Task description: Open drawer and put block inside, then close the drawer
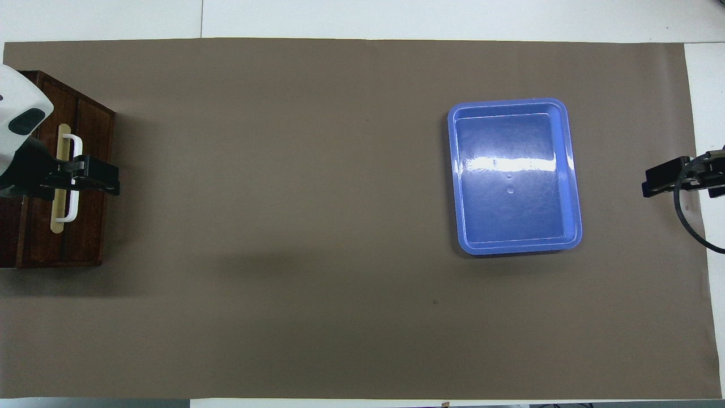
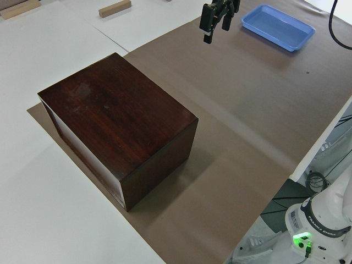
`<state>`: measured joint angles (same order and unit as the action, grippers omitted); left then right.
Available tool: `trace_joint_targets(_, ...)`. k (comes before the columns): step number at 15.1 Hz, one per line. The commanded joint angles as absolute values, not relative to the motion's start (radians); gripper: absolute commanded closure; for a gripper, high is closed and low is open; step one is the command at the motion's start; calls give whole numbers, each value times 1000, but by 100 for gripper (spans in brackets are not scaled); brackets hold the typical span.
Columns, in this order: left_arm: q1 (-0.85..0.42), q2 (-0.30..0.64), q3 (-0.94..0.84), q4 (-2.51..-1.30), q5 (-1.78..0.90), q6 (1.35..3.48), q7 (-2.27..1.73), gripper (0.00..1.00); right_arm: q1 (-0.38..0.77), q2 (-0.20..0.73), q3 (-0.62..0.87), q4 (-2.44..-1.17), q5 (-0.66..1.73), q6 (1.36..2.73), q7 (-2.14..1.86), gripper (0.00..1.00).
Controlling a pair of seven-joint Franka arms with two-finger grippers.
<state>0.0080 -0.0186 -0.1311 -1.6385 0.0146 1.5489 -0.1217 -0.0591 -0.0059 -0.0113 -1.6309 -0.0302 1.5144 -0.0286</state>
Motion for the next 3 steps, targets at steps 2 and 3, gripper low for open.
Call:
trace_joint_targets(2,8,-11,-130,-1599,8,1516,-95,0,-71,-28,-5,-1657,-44,1526,-49,0)
trace_joint_targets(3,8,-11,-130,-1600,8,1520,-91,0,-71,-28,-5,-1657,-46,1526,-49,0)
